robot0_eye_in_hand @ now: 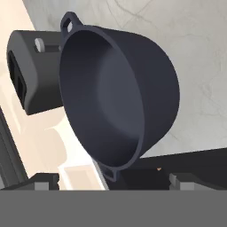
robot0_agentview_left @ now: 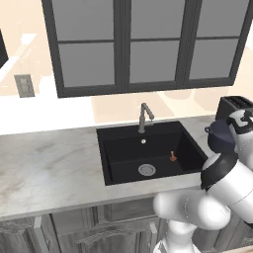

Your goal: Dump the mushroom from the pot into the sink. Then turn on the water and wash the mushroom. Then turn off the water and put the mushroom back in the pot.

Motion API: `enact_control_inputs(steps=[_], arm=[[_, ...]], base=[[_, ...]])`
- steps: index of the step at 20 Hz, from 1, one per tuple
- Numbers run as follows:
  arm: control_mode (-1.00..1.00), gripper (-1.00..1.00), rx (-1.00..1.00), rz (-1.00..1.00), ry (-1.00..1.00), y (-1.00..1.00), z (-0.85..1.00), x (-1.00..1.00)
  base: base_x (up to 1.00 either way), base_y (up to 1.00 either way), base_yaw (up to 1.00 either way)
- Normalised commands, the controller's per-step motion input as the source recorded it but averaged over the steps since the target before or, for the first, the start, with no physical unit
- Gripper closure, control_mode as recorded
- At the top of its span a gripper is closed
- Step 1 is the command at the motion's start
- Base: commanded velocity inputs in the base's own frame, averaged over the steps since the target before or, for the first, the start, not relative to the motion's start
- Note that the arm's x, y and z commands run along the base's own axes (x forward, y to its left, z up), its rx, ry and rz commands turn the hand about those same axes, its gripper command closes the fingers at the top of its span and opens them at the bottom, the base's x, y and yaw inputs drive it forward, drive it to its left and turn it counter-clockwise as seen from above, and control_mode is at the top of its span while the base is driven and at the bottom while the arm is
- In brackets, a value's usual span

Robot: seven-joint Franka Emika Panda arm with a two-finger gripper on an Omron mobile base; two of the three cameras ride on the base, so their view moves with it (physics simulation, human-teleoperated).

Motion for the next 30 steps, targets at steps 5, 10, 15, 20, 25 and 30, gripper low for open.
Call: enact_control_inputs(steps=[5, 10, 15, 20, 25, 30], arm=[[-1.0, -1.0, -0.02, 0.08, -0.01, 0.15, 0.52, -0.17], [-1.0, -1.0, -0.03, 0.05, -0.05, 0.17, 0.55, -0.16], [-1.0, -1.0, 0.0, 0.04, 0.06, 0.1, 0.31, -0.12], [-1.0, -1.0, -0.01, 0.01, 0.01, 0.1, 0.19, -0.2], [-1.0, -1.0, 0.03, 0.0, -0.1, 0.02, 0.24, -0.43], [-1.0, -1.0, 0.07, 0.0, -0.12, 0.15, 0.19, -0.47]], base=[[0.0, 0.0, 0.0], [0.0, 0.0, 0.0], [0.0, 0.0, 0.0], [0.0, 0.0, 0.0], [0.0, 0.0, 0.0], [0.0, 0.0, 0.0]])
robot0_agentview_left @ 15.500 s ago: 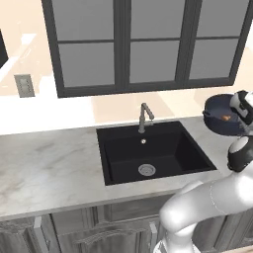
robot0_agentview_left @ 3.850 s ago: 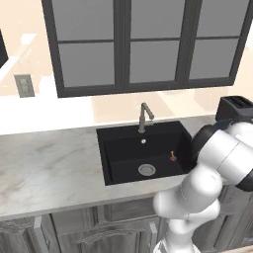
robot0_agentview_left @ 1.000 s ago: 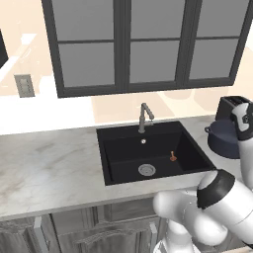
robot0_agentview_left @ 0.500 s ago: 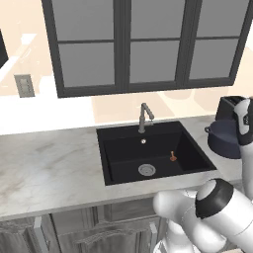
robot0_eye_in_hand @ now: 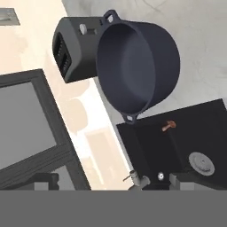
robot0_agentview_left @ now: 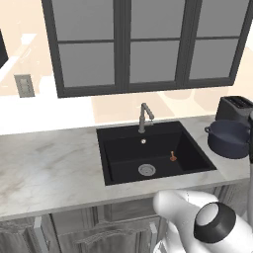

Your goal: Dump the mushroom from the pot into the sink. Then turn on the water and wash the mushroom. Then turn off the water and put the mushroom back in the pot.

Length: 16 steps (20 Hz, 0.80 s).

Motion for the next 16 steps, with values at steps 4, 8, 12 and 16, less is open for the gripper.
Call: enact_control_inputs(steps=[4, 8, 12, 16], arm=[[-1.0, -1.0, 0.15, 0.0, -0.05, 0.19, 0.18, -0.3], [-1.0, -1.0, 0.2, 0.01, 0.0, 0.23, 0.28, -0.02], [-1.0, -1.0, 0.21, 0.03, 0.03, 0.24, 0.27, 0.0], [-1.0, -1.0, 0.19, 0.06, 0.11, 0.22, 0.21, 0.0]], base=[[0.0, 0.0, 0.0], [0.0, 0.0, 0.0], [0.0, 0.0, 0.0], [0.0, 0.0, 0.0]])
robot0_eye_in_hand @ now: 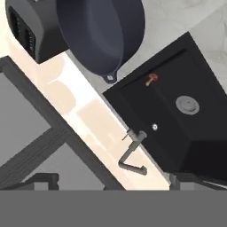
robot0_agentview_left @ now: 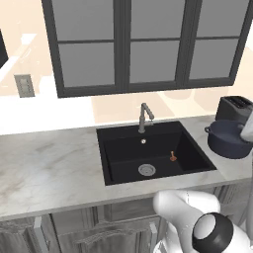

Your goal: Dump the mushroom from the pot into the sink. Then turn on the water and wash the mushroom. Then turn off the water and put the mushroom back in the pot.

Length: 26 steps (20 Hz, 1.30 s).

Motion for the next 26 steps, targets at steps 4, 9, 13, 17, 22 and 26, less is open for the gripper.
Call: enact_control_inputs(steps=[4, 9, 13, 17, 22, 26], arm=[[-1.0, -1.0, 0.2, 0.06, 0.22, 0.22, 0.03, 0.0], [-1.0, -1.0, 0.16, 0.0, 0.19, 0.31, 0.0, 0.07], [-1.0, -1.0, 0.16, -0.02, 0.13, 0.24, 0.0, 0.11], [-1.0, -1.0, 0.15, -0.08, 0.12, 0.23, 0.0, 0.14], [-1.0, -1.0, 0.15, -0.13, 0.17, 0.21, -0.03, 0.3], [-1.0, -1.0, 0.15, -0.16, 0.23, 0.26, -0.05, 0.43]], base=[[0.0, 0.0, 0.0], [0.0, 0.0, 0.0], [0.0, 0.0, 0.0], [0.0, 0.0, 0.0], [0.0, 0.0, 0.0], [0.0, 0.0, 0.0]])
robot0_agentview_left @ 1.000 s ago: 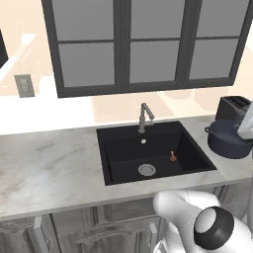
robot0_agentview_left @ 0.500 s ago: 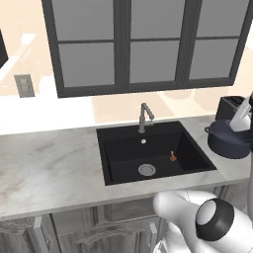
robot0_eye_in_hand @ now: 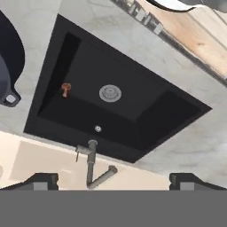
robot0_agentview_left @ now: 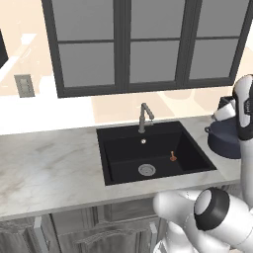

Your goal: Dump the mushroom from the pot into the sink. Then turn on the water and wash the mushroom. Then turn off the water and put the mushroom back in the pot.

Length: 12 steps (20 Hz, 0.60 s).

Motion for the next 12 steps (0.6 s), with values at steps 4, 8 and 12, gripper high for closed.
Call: enact_control_inputs(steps=[4, 8, 12], arm=[[-1.0, -1.0, 0.12, -0.19, 0.23, 0.28, -0.03, 0.44], [-1.0, -1.0, 0.17, -0.14, 0.29, 0.04, -0.02, 0.45], [-1.0, -1.0, 0.23, -0.11, 0.23, 0.0, -0.12, 0.36]], base=[[0.0, 0.0, 0.0], [0.0, 0.0, 0.0], [0.0, 0.0, 0.0]])
